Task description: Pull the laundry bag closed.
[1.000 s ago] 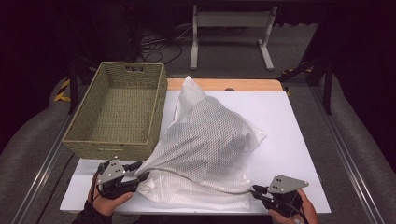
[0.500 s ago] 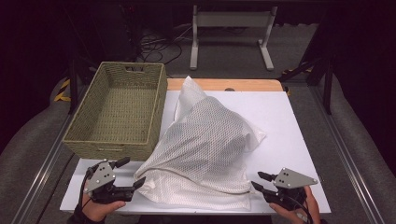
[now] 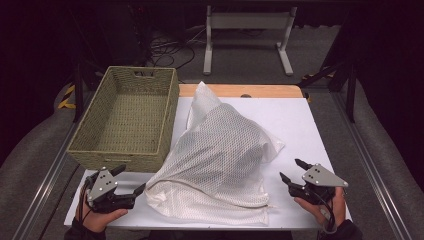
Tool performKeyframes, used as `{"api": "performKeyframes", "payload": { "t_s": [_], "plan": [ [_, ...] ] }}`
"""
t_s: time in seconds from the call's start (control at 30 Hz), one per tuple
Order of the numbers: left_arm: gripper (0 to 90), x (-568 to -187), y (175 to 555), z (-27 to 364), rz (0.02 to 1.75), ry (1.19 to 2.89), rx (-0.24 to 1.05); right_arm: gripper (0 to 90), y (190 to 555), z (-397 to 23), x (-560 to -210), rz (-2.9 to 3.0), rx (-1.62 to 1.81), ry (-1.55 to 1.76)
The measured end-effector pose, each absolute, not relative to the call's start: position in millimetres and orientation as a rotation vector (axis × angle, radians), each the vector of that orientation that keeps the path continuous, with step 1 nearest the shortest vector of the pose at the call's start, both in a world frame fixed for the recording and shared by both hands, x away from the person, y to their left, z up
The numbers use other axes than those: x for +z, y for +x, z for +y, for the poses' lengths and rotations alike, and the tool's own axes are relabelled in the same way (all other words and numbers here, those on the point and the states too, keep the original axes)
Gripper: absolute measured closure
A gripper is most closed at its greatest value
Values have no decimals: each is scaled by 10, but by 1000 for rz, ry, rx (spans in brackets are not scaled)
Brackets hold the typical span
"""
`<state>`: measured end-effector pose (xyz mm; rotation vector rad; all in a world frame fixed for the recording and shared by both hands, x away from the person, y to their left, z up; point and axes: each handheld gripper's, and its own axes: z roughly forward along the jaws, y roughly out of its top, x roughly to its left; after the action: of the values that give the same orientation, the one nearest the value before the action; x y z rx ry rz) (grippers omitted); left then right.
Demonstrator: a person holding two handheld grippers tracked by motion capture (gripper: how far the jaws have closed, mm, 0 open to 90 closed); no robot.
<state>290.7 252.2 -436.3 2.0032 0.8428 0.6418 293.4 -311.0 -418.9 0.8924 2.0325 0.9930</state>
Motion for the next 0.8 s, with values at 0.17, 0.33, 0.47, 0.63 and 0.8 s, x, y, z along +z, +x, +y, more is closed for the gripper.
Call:
{"api": "performKeyframes", "payload": {
  "t_s": [0.17, 0.33, 0.47, 0.63, 0.8],
  "plan": [
    [138, -4501, 2982, 2624, 909, 2009, 606, 267, 3009, -3270, -4340, 2001, 983, 984],
    [122, -4529, 3000, 2647, 926, 1990, 585, 191, 3034, -3363, -4385, 1978, 958, 1049],
    [108, -4551, 3006, 2641, 928, 1994, 570, 147, 3058, -3412, -4429, 1970, 947, 1105],
    [92, -4543, 2997, 2659, 914, 1994, 570, 150, 3037, -3441, -4429, 1944, 962, 1131],
    [92, -4549, 3000, 2654, 920, 1993, 568, 151, 3031, -3435, -4424, 1929, 969, 1120]
  ]
}}
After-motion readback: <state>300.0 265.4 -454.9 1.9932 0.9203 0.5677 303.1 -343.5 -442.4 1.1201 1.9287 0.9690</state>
